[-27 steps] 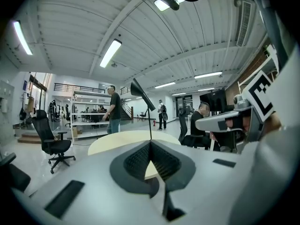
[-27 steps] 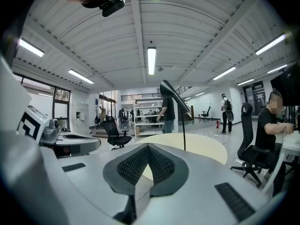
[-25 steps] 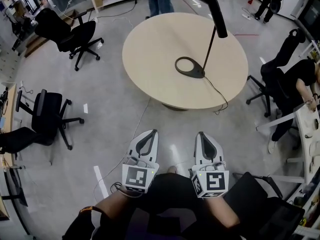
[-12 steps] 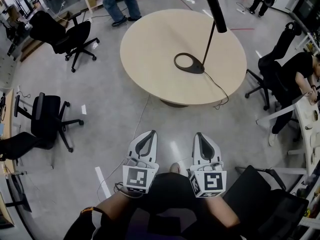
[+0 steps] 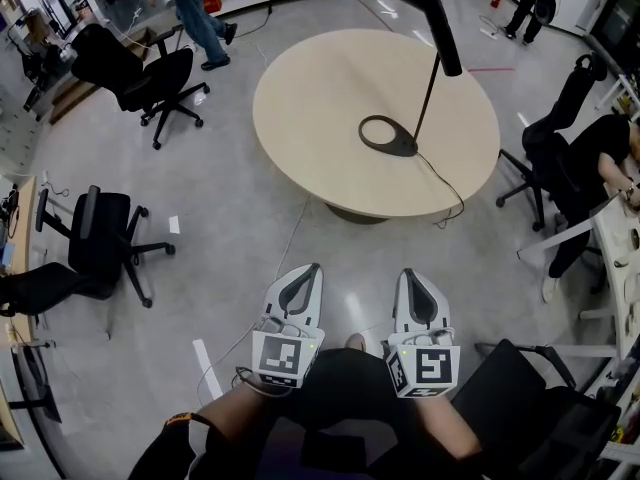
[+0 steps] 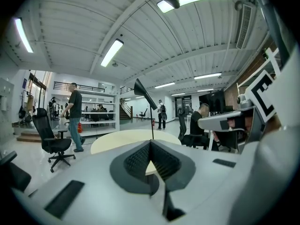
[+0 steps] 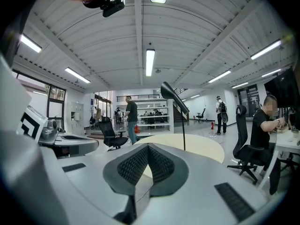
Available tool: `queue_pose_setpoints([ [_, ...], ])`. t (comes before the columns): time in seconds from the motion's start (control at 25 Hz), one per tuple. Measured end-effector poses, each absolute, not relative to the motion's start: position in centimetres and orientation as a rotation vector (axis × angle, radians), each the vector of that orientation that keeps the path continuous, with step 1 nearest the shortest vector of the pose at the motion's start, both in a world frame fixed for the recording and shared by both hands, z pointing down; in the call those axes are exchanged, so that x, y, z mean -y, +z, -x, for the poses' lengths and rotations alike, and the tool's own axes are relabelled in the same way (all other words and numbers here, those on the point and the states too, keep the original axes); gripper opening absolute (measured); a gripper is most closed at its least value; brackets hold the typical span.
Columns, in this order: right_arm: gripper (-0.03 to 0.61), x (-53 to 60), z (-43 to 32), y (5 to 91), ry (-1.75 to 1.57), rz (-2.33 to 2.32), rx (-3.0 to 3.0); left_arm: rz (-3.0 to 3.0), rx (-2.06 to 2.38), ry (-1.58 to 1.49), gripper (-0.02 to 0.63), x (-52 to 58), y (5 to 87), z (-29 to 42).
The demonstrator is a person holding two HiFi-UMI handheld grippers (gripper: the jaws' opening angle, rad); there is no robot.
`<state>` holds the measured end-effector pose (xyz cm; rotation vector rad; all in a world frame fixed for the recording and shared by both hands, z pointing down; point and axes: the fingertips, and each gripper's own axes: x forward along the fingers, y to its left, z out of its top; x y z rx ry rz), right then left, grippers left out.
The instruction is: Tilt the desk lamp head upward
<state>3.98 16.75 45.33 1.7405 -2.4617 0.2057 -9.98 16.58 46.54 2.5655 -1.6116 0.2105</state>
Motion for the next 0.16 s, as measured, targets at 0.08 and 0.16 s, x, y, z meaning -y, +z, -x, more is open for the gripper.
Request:
queue_pose_setpoints([
  [0.08,0.009,-16.9,-3.83,45.1,0.199,-1.74,2.462,-2.552,1.61,0.223,0.048,-16.84,46.49,10.23],
  [0.16,0.009,-17.02,-3.64,44.9,0.192,-1.739,2.461,-2.543,1.611,0.23,0.048,-17.07,46.39,10.5],
])
